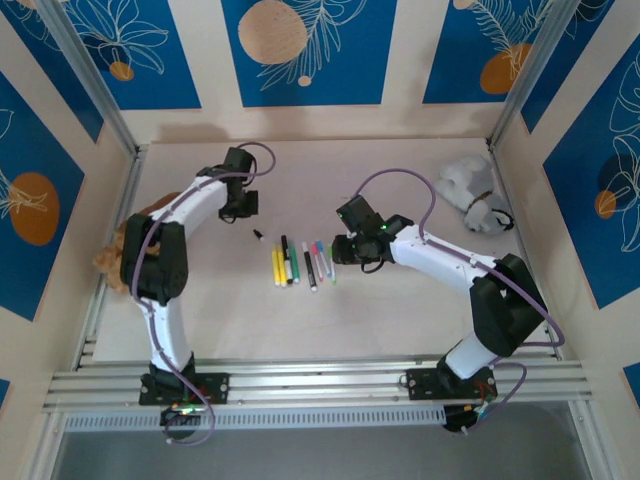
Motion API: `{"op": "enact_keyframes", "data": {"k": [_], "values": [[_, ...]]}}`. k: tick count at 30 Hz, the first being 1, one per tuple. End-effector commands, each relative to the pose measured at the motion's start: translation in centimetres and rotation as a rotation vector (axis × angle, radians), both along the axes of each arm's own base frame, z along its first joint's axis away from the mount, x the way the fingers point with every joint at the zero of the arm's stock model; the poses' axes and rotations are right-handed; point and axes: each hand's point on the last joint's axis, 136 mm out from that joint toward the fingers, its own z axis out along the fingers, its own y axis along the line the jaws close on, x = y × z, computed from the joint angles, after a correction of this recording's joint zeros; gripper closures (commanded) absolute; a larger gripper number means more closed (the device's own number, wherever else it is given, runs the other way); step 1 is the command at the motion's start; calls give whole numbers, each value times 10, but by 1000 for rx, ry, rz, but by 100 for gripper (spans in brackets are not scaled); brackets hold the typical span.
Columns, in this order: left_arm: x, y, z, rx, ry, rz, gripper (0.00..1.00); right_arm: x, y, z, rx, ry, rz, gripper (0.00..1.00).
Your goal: Open the pen caps
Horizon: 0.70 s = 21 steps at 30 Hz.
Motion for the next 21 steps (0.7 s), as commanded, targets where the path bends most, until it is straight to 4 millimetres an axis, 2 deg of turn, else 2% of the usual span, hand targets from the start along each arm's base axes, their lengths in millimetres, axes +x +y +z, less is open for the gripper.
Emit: {"op": "enact_keyframes", "data": {"k": [1,3,7,9,13,17,21], "values": [[-28,-15,6,-92,17,-12,99,-6,7,8,30,5,31,54],[-42,-20,4,-116,26,-26,78,-6,7,8,27,7,34,52],[-61,-25,-3,-162,33,2,52,-7,10,8,32,8,42,52],[-63,-26,-5,-202,15,61,52,-7,10,8,34,8,44,52],[-57,-31,-11,-283,-40,208,59,-8,12,7,44,9,50,53],[-42,-41,-15,-252,-57,251,61,-8,11,14,50,-6,57,53],[-34,-53,-32,-221,-10,273,61,-7,3,21,63,-24,50,53]]}}
